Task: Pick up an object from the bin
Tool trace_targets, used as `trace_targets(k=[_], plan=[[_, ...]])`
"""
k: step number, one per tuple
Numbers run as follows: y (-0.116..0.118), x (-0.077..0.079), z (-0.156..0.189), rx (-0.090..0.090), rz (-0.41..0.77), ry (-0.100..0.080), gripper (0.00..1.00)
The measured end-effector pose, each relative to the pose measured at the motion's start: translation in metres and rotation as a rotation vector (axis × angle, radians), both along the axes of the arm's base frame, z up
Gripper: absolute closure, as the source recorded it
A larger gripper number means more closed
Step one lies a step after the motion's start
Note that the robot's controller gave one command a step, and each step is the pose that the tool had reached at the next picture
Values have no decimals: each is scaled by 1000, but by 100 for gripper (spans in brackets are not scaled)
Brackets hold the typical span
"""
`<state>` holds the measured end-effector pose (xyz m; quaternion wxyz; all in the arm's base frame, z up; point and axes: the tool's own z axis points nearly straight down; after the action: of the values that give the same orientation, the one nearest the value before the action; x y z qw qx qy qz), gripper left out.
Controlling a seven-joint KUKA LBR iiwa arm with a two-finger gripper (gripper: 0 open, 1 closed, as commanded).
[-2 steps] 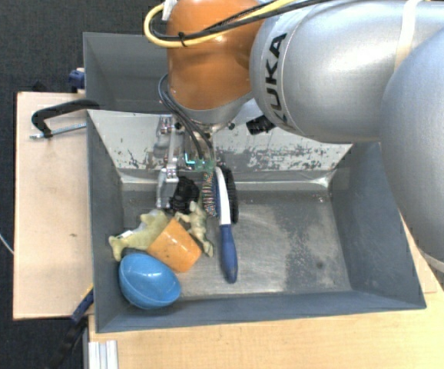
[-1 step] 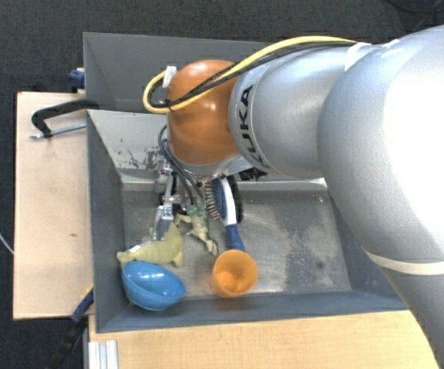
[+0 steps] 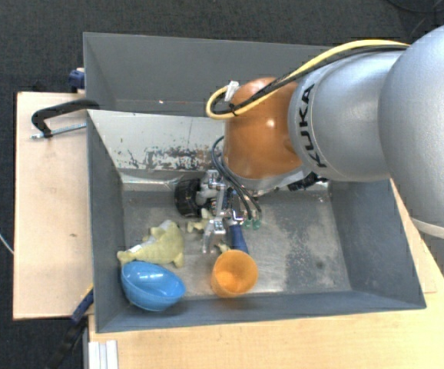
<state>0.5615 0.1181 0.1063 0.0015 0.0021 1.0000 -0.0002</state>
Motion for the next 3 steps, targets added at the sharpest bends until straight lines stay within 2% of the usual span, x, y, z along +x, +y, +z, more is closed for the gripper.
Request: trace_targets(k=[1, 2, 3], plan=[[5, 0, 0, 3, 4, -1, 100], [9, 9, 150, 5, -69, -12, 100], [8, 8, 145, 3, -69, -3, 0]])
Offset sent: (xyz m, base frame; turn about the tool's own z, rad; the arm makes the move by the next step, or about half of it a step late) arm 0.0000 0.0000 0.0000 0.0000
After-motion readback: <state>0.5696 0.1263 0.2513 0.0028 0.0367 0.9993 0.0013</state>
